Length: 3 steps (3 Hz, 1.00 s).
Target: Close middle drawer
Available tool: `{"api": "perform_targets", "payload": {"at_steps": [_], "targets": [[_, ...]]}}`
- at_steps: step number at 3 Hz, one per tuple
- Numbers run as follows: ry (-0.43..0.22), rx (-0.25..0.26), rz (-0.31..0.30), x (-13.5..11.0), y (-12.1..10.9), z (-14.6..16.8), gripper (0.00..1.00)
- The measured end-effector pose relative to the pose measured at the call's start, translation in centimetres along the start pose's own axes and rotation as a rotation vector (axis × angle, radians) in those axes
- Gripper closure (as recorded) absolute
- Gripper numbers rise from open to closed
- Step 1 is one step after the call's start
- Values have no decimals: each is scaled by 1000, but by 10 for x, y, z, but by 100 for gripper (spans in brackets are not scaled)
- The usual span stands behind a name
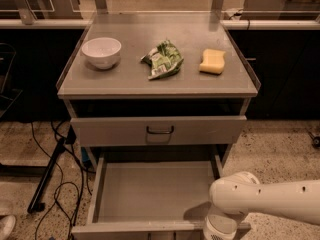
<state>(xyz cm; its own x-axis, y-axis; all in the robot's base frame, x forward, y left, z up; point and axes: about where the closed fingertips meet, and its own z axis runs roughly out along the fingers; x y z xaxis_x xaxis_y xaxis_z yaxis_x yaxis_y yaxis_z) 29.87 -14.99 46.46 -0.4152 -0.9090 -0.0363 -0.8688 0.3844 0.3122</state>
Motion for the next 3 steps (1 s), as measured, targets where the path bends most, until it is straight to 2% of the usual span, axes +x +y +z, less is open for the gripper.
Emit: {"api": "perform_targets", "payload": {"at_steps": [1,3], "targets": [[-14,-17,27,2,-4,8,100],[-34,3,74,-18,-34,31,100]]}}
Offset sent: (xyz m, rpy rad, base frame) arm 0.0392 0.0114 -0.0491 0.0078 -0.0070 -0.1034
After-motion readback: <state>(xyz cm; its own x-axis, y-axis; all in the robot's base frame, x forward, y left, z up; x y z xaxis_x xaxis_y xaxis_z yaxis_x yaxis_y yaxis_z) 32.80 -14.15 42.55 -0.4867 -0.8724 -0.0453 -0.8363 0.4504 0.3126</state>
